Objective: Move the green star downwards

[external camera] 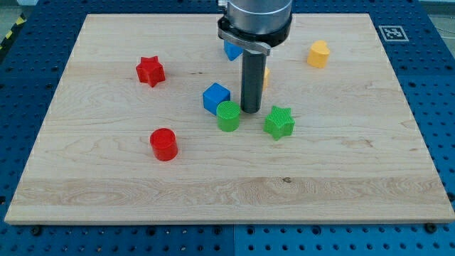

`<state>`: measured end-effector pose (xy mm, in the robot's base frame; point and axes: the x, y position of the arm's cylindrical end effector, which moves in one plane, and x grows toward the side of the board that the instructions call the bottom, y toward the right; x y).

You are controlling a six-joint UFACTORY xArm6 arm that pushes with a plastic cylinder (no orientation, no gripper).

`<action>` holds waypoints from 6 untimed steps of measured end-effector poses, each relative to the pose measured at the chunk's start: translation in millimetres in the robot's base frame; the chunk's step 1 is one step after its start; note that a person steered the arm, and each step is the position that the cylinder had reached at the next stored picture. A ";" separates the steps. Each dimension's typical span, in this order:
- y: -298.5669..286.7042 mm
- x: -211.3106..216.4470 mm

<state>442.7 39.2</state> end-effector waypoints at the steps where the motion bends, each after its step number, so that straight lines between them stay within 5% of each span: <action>1: 18.6 2.2; 4: 47.6 159.6; 6: 40.2 175.6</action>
<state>618.3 79.4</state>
